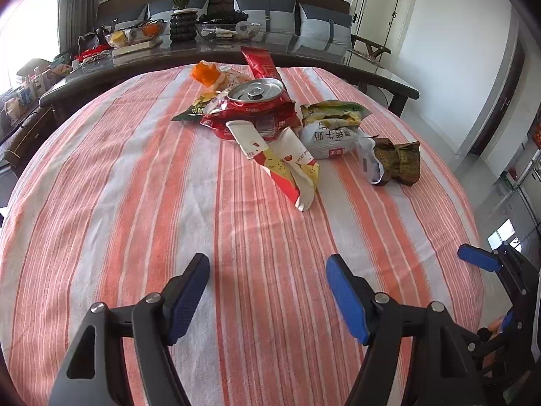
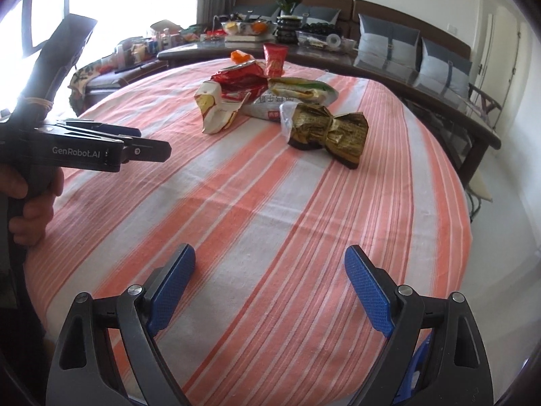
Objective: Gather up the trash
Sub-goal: 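Bring both tools back over the table toward the remaining wrappers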
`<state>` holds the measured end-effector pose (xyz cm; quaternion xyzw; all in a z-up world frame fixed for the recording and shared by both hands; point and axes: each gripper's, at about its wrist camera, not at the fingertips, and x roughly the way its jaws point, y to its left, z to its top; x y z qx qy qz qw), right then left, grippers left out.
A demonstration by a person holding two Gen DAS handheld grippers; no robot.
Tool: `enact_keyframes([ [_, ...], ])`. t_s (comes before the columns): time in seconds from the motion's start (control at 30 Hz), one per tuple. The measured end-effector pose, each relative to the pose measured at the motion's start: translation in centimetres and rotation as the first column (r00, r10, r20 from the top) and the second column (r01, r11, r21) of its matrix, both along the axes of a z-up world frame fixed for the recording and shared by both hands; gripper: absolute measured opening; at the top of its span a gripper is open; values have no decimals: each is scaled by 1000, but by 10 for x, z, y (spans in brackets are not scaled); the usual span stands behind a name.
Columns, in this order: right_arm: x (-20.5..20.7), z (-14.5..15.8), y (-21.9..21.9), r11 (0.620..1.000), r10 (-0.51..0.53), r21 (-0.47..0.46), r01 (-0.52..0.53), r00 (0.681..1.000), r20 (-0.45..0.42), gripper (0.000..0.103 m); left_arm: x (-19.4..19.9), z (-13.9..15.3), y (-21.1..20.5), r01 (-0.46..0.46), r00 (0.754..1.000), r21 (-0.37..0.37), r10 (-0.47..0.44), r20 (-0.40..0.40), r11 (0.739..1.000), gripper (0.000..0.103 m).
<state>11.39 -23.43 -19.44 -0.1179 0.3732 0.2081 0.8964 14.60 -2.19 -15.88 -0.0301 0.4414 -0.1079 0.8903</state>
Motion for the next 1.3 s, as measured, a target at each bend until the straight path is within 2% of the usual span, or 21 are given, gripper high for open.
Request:
enact_keyframes([
  [0.1, -1, 0, 0, 1000, 0, 3, 0, 1000, -2, 92, 15, 7, -12, 40, 999, -21, -40, -9, 999, 73],
  [0.17, -1, 0, 0, 1000, -1, 3, 1, 1000, -2, 92, 31, 6, -26, 81, 996, 7, -81, -33, 997, 73],
  [0.23, -2, 0, 0, 1000, -1, 2, 1, 1000, -3, 92, 48, 1, -36, 63, 997, 59, -60, -46, 996, 73],
  [0.4, -4, 0, -1, 1000, -1, 1, 1, 1000, -3, 92, 76, -4, -54, 35, 999, 157, -33, -10, 987, 73],
  [0.47, -4, 0, -3, 1000, -3, 2, 3, 1000, -4, 92, 82, -4, -55, 17, 1000, 173, -18, 3, 985, 73],
  [0.57, -1, 0, -7, 1000, -16, 4, 16, 1000, -11, 93, 86, -5, -47, -12, 1000, 158, 9, 20, 987, 73],
  [0.63, 3, 1, -11, 999, -30, 8, 31, 999, -21, 95, 84, -6, -41, -11, 1000, 147, 7, 30, 989, 72],
  [0.7, 9, 1, -15, 999, -51, 9, 51, 998, -33, 97, 79, -5, -34, 12, 999, 132, -17, 35, 991, 49],
  [0.8, 23, 1, -28, 995, -89, 34, 92, 993, -71, 97, 69, -1, -28, 49, 998, 138, -55, 38, 989, 43],
  [0.97, 58, 7, -51, 989, -120, 71, 128, 986, -113, 98, 35, 2, -10, 123, 992, 92, -123, -1, 988, 43],
  [1.17, 105, 22, -31, 996, 44, 80, -34, 991, -124, 98, -1, 3, 3, 148, 989, 91, -147, -18, 985, 43],
  [1.23, 123, 22, -25, 996, 57, 75, -48, 991, -119, 98, -6, 4, 7, 142, 990, 90, -141, -13, 986, 43],
  [1.3, 138, 18, -21, 993, 71, 100, -56, 986, -152, 98, -9, 4, 13, 126, 992, 89, -126, -9, 988, 44],
])
